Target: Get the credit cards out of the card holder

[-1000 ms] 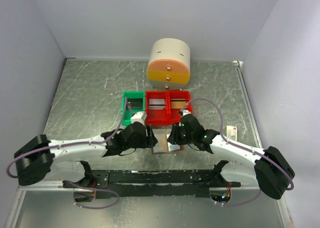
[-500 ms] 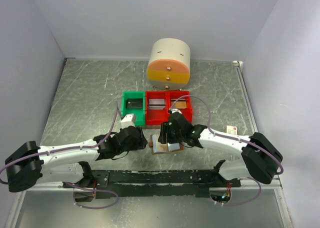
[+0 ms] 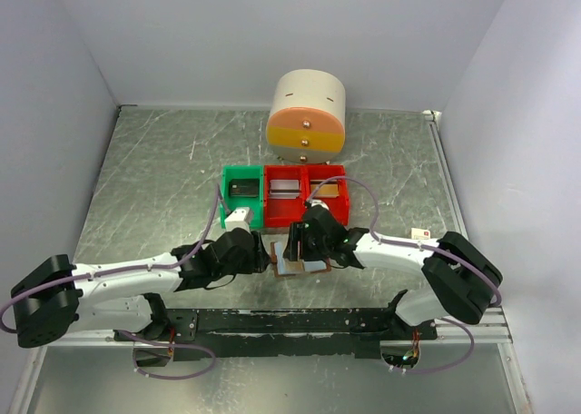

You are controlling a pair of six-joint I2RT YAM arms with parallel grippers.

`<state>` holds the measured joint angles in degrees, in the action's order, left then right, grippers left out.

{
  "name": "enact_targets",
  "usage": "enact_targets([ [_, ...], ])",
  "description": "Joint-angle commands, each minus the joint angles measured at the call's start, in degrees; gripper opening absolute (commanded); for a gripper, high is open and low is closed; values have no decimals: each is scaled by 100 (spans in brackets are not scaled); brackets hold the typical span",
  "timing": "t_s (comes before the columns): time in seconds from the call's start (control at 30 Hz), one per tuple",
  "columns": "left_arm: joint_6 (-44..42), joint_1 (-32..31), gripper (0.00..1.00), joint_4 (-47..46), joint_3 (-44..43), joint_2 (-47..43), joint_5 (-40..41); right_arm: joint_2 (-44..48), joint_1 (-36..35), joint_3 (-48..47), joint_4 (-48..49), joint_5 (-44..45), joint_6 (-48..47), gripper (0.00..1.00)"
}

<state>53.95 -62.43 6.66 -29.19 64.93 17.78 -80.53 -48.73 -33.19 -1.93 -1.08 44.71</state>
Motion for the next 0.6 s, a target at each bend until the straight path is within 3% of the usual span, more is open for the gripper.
enact_targets([
  [0.0,45,-23,58,-42,-163,-13,69,-77,-8,-80,-546,363,-59,60],
  [0.3,316,-21,58,296,-71,-391,483,-619,-419,-735,-1379,1139,-43,64],
  [0.57,353,-16,57,415,-15,-561,562,-1244,-710,-1199,-1775,1557,-6,61],
])
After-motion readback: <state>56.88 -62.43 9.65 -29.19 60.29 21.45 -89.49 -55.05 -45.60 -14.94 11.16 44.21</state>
